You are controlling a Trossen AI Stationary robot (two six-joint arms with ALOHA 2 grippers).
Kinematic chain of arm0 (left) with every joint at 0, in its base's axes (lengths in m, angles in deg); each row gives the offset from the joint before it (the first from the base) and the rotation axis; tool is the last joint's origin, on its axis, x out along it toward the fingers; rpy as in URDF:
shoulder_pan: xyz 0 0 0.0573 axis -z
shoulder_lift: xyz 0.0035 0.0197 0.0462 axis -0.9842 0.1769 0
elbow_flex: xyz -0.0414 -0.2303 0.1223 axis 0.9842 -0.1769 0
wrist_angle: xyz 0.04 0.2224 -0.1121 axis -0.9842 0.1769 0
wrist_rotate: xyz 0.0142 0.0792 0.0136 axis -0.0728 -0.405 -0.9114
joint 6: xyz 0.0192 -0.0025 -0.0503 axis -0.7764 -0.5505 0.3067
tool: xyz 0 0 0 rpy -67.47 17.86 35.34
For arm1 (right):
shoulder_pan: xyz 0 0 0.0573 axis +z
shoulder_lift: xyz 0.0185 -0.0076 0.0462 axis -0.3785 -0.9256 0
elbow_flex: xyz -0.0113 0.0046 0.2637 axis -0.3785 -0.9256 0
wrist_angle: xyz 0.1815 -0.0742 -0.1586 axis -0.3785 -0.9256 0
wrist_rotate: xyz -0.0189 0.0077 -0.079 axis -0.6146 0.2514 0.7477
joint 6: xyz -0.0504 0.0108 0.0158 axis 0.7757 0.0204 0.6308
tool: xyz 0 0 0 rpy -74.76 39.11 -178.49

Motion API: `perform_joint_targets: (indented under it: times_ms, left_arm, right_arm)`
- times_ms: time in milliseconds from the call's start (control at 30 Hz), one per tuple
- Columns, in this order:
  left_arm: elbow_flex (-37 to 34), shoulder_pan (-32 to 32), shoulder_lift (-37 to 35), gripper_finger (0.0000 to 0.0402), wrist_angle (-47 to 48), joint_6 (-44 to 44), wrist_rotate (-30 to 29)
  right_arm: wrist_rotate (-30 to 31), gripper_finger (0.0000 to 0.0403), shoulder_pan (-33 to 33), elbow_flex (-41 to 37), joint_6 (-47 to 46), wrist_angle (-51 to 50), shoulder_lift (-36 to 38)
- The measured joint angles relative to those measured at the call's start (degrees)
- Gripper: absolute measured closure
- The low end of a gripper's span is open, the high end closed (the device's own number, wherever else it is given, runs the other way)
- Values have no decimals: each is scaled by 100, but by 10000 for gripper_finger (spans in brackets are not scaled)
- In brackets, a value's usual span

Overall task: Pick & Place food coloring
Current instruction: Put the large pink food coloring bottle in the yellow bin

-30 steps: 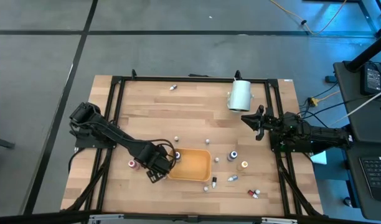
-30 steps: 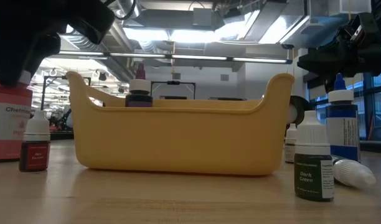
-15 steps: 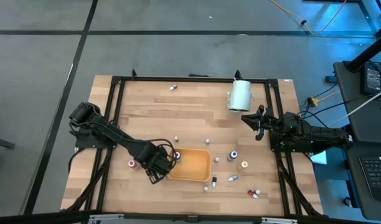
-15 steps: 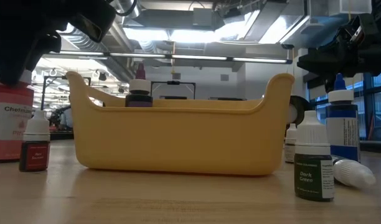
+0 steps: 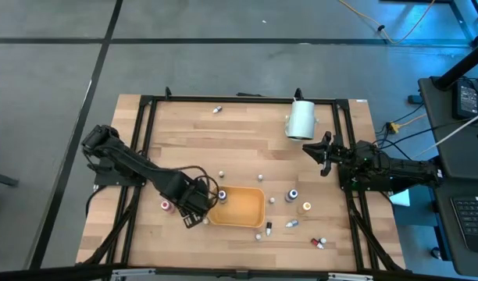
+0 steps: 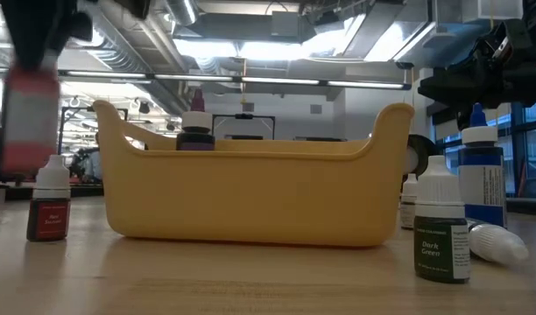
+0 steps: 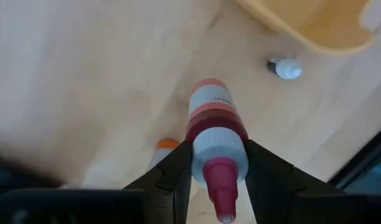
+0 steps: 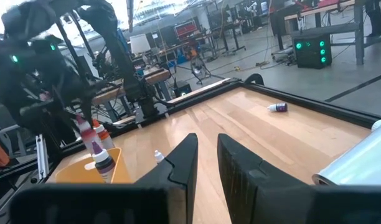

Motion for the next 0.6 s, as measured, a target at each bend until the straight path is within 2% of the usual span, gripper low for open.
perform_joint_targets:
  times_ms: [133, 233, 600]
  left_arm:
    - [519, -128, -140, 284, 134, -145, -321]
    - [875, -243, -111, 284, 138, -420, -349]
    - [1897, -437, 440, 284, -47, -1770, -536]
  right_arm:
    - [-2, 337, 2, 0, -1, 4, 2]
    - [-2, 337, 0, 0, -5, 4, 2]
    - [-7, 337, 0, 0, -19, 2, 2]
